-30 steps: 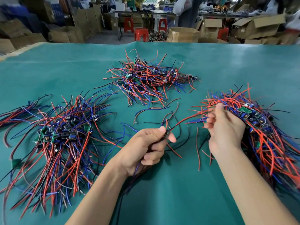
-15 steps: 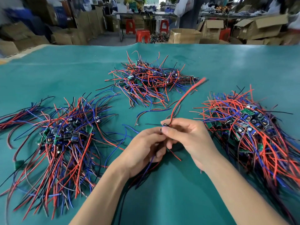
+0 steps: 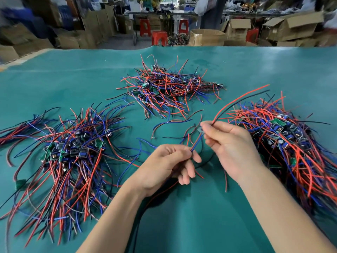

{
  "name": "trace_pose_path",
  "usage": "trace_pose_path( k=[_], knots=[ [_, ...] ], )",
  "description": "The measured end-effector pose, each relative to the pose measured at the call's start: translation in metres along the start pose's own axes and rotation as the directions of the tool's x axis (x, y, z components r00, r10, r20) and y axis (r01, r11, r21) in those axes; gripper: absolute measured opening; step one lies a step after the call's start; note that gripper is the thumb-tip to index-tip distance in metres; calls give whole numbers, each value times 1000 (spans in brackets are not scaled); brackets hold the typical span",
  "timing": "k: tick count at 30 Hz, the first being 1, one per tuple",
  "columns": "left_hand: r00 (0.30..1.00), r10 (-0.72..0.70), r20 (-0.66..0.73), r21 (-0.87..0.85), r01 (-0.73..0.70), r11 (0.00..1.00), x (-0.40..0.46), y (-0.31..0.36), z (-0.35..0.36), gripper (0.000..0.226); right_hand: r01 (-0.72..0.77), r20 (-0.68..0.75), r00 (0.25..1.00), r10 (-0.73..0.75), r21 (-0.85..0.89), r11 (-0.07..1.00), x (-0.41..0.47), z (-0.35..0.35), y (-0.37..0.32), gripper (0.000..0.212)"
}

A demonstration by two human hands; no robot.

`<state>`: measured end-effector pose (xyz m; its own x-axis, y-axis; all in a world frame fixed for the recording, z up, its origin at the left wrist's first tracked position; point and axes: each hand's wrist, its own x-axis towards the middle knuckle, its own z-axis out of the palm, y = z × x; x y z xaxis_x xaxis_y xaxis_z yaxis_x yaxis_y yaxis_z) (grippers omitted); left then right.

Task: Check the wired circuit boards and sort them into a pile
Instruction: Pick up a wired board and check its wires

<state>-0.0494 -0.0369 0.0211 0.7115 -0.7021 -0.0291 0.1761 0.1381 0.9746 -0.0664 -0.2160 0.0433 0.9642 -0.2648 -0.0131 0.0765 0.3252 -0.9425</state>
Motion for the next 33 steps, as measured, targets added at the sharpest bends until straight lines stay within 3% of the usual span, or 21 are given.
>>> trace_pose_path(
  k=[6,11,13,15,18,20,22,23,25,27,29,31,33],
  knots=[
    [999,-36,36,32,35,999,-4,4,1,24,62,-235,971,-33,115,991,13,-8,-27,6],
    [998,-59,27,72,57,996,-6,5,2,26,365,-274,889,-367,-60,929,-1,17,-70,7],
    [998,-57,10,65,56,996,-5,4,3,27,435,-178,882,-436,-50,899,-7,41,-89,9],
    [998,-57,-18,27,58,998,-4,3,3,28,387,-11,921,-388,-62,920,-11,77,-95,12],
    [999,-20,-34,1,20,1000,-5,2,6,29,318,200,941,-274,-239,918,-11,142,-73,16],
    [997,19,-74,17,-18,1000,-10,0,6,10,339,298,925,-235,-371,864,-6,186,-51,30],
    [991,34,-126,31,-31,999,-14,-5,1,28,359,362,917,-166,-571,738,9,219,-30,54],
    [989,31,-146,33,-27,999,-13,-9,-3,29,369,376,918,-128,-686,627,19,227,-20,60],
    [989,30,-148,25,-26,999,-10,-8,-3,19,360,373,927,-46,-848,388,48,226,-2,55],
    [992,3,-123,-1,-3,1000,-6,-3,2,16,347,358,933,35,-922,171,79,204,12,37],
    [996,-27,-88,-14,26,1000,-2,-1,4,32,307,304,949,78,-951,-32,101,175,23,31],
    [997,-55,-55,-24,53,998,-1,0,3,32,253,244,967,78,-957,-143,111,150,30,34],
    [996,-64,-55,-32,63,998,1,0,3,21,268,267,963,30,-948,-170,115,134,35,22]
  ],
)
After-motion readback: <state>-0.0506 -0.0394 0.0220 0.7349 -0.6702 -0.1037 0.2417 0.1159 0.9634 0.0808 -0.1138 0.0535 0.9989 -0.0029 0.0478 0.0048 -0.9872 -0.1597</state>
